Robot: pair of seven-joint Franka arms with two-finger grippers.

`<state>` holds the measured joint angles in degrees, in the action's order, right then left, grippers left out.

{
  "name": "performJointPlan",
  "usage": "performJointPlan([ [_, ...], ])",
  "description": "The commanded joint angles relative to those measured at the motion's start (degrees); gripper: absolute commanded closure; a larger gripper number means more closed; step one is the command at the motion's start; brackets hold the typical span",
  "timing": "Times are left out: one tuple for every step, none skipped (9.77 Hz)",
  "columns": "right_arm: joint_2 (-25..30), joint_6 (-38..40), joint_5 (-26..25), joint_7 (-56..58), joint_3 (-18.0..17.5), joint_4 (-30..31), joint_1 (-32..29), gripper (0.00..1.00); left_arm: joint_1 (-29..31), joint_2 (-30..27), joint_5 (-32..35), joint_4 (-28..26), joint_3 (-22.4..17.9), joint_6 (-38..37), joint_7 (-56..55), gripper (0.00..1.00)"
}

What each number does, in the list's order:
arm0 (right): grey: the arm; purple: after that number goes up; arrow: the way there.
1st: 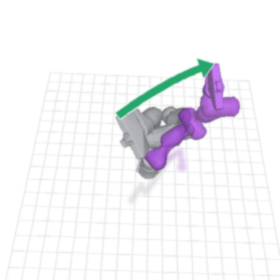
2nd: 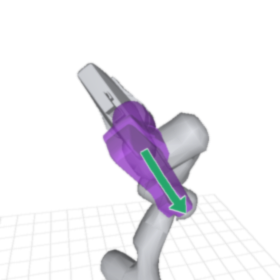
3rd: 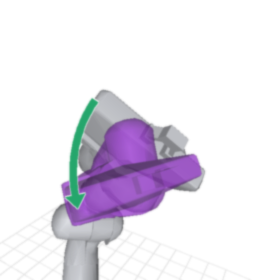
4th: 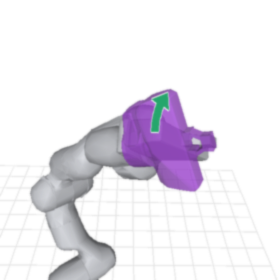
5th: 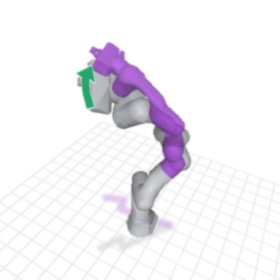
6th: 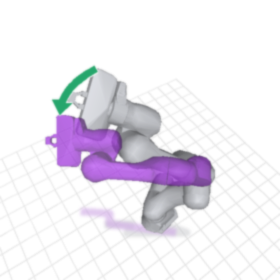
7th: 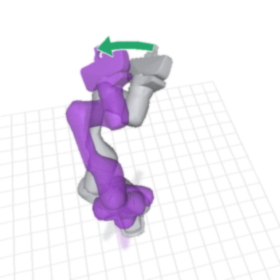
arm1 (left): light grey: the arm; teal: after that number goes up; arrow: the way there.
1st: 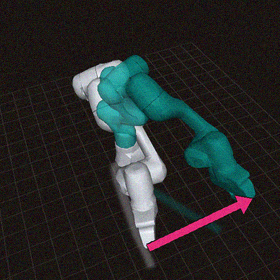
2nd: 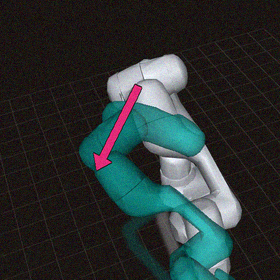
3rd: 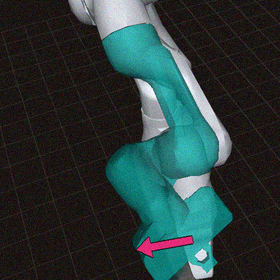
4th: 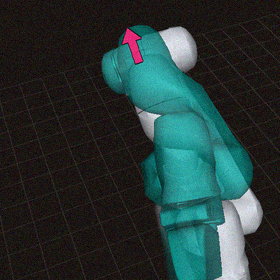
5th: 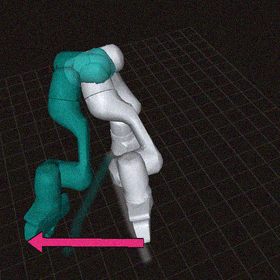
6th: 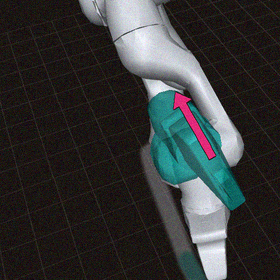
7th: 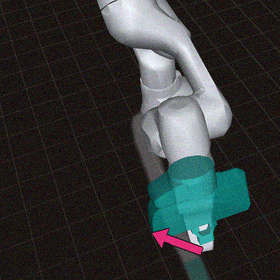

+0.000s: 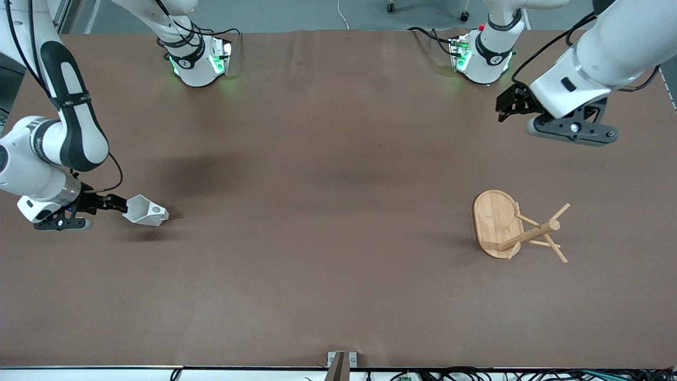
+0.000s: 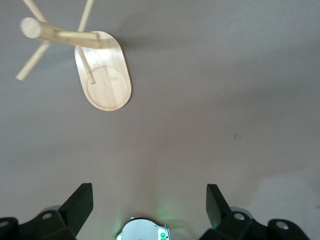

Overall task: Hang cup on rack
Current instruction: 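Reach the right gripper to the white cup and grasp it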

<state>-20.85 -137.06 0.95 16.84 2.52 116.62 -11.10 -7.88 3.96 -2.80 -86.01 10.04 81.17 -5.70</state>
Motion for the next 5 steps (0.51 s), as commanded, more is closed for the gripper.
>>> performJointPlan([
  [-0.1,-1.7,1.9,0.8,-0.3,1.7,0.4,0.01,-2.0,3.0,-0.8,0.2,0.1,0.9,-0.6,0.0],
  [-0.2,-4.6,2.0,0.9,-0.3,3.6,0.7,0.03,-2.1,3.9,-0.8,0.2,0.1,1.0,-0.5,0.0],
  [-0.5,-6.4,2.0,1.0,-0.3,4.2,0.7,0.13,-2.6,4.4,-0.7,0.2,0.2,0.9,-0.5,0.0],
  [-0.8,-6.4,2.0,1.0,-0.3,4.1,0.7,0.29,-2.6,5.0,-0.8,0.3,0.2,1.0,-0.5,0.0],
  [-0.8,-6.4,2.0,1.0,-0.3,4.2,1.0,0.45,-2.5,6.1,-0.8,0.8,0.2,1.0,-0.3,0.0],
])
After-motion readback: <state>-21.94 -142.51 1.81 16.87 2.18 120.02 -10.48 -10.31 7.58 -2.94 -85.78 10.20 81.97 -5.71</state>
